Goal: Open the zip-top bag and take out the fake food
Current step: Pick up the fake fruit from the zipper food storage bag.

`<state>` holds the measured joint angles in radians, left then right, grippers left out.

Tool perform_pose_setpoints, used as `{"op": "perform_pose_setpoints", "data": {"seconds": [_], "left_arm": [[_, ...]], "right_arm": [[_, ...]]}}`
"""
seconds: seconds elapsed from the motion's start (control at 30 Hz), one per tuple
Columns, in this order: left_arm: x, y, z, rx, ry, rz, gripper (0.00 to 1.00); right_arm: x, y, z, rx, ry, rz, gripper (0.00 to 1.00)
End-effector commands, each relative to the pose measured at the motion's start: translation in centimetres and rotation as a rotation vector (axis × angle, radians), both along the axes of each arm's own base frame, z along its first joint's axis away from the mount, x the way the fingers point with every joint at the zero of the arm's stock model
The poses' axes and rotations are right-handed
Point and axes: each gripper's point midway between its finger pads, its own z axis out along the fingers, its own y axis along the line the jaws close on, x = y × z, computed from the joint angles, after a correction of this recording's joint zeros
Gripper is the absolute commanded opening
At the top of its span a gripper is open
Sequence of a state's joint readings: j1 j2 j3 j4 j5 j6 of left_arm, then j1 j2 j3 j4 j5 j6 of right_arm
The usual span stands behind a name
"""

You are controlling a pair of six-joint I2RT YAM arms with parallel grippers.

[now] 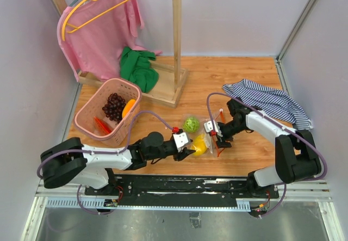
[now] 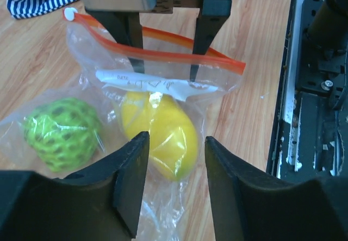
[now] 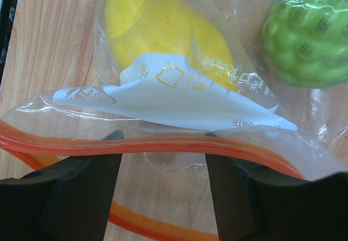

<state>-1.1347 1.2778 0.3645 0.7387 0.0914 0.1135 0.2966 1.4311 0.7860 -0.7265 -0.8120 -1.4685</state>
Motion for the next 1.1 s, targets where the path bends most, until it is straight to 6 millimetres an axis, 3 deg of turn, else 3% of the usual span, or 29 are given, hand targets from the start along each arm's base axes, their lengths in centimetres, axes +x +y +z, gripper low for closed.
{"op": "perform_pose_setpoints", "data": {"seconds": [0.0,0.1,0.27,0.77,1.07], "left_arm": [[0.4,-1.9,-0.9,0.082,0.074,-0.015,0.45],[1.3,-2.7,-1.7,0.112,0.146,-0.004,0.34],[2.3,-2.5,-3.3,0.116,0.219,0.004,0.15],[1.5,-1.4,-10.1,0.227,0.375,-0.034,0.10],[1.8,-2.6,-10.0,0.187,0.398,-0.042,0.10]], "right_arm": [[-0.4,0.1,0.0,0.015,0.019,0.006,0.63],[-0.5,0.1,0.0,0.019,0.021,0.007,0.63],[-0.5,0.3,0.2,0.031,0.022,0.007,0.64],[-1.0,1.4,-0.1,0.040,-0.001,0.041,0.73],[-1.6,1.7,-0.8,0.001,0.000,0.077,0.81]]}}
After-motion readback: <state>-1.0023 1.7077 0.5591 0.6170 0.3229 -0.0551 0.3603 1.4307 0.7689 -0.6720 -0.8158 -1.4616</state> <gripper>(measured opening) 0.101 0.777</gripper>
